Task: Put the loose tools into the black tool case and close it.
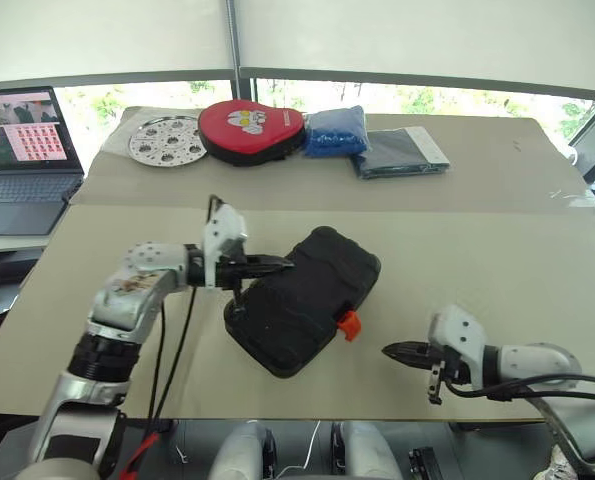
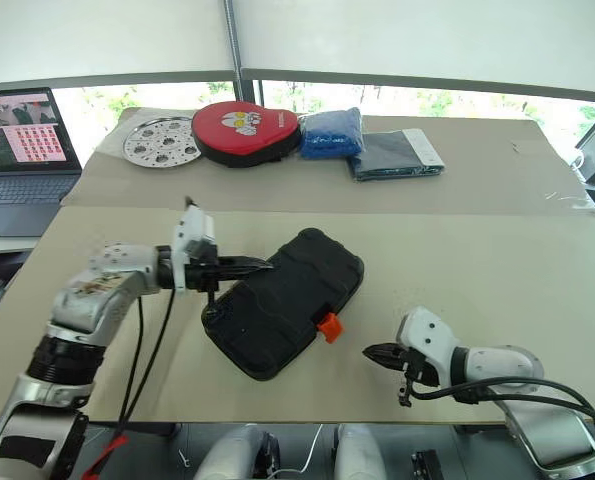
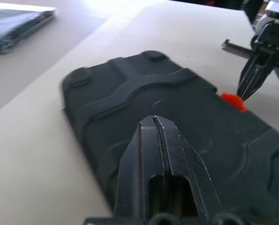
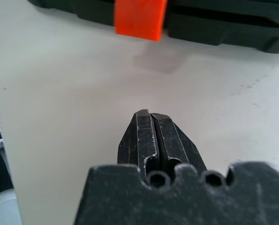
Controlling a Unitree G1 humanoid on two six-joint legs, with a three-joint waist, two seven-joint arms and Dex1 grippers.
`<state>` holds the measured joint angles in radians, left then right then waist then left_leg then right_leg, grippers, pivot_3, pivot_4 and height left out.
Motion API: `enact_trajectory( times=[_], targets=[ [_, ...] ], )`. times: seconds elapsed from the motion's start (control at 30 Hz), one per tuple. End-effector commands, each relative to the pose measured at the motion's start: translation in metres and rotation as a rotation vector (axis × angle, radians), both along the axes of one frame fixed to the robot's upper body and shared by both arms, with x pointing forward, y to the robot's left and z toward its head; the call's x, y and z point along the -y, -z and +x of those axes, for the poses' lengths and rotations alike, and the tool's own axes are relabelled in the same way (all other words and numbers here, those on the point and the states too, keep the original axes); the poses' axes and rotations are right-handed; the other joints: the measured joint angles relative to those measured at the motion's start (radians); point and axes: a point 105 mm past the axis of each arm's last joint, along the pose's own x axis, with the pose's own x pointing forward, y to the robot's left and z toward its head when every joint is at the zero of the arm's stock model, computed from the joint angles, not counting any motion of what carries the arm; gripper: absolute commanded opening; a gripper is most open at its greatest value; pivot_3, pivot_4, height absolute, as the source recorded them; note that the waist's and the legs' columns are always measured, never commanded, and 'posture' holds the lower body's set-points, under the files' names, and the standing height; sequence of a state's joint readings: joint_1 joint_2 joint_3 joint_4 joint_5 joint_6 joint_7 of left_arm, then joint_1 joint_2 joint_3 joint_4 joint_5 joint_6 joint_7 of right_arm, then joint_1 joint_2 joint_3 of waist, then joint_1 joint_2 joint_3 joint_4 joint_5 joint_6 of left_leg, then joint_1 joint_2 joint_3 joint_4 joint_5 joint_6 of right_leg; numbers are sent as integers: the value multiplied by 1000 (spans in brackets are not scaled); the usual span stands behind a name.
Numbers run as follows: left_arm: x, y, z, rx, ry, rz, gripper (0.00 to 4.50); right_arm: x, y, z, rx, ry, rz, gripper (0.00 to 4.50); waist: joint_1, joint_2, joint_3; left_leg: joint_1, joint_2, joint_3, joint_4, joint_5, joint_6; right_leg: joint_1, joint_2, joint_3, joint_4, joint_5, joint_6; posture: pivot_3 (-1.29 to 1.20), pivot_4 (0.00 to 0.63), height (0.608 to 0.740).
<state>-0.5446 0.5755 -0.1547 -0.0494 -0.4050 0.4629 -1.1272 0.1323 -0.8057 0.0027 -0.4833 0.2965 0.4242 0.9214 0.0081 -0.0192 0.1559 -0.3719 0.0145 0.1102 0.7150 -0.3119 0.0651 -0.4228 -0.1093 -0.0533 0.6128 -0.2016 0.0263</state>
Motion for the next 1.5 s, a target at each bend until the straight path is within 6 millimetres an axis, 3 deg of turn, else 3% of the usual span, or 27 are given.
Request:
enact_trajectory(
  times=[0.03, 0.27, 0.83, 1.07, 1.27, 1.5],
  targets=[
    [22, 8, -1, 65, 65, 85, 37, -13, -8, 7, 55, -18, 10, 35, 1, 0, 0, 0, 0, 0, 0, 0, 0, 0, 0, 1, 0, 0, 0, 0, 150, 740],
    [38, 28, 2, 49, 63, 159, 37, -23, -11, 13, 76, -36, 36, 35, 6, 0, 0, 0, 0, 0, 0, 0, 1, 0, 0, 1, -1, 0, 0, 0, 150, 740],
    [35, 41, 2, 0, 40, 183, 37, -40, -32, 17, 111, -60, 167, 35, 5, 0, 0, 1, 0, 0, 1, -1, 2, 1, 0, 1, 0, 0, 0, 0, 150, 740],
    [38, 47, -2, -10, 63, 205, 37, -40, -22, 26, 108, -35, 109, 35, 3, 0, 0, 1, 0, 0, 1, -1, 1, 1, 0, 2, 1, 0, 0, 0, 150, 740],
    [39, 60, -4, -52, 61, 240, 37, -25, -12, 21, 65, 3, 60, 35, 6, 1, -2, 2, 0, 0, 1, -1, 2, 1, 0, 2, 1, 0, 0, 0, 150, 740],
    [44, 69, -7, -91, 60, 251, 37, -10, -20, 12, 42, 17, 70, 35, 6, 1, -11, 3, 0, 1, 1, -2, 4, 3, -1, 2, 0, 0, 0, 0, 150, 740]
  ],
)
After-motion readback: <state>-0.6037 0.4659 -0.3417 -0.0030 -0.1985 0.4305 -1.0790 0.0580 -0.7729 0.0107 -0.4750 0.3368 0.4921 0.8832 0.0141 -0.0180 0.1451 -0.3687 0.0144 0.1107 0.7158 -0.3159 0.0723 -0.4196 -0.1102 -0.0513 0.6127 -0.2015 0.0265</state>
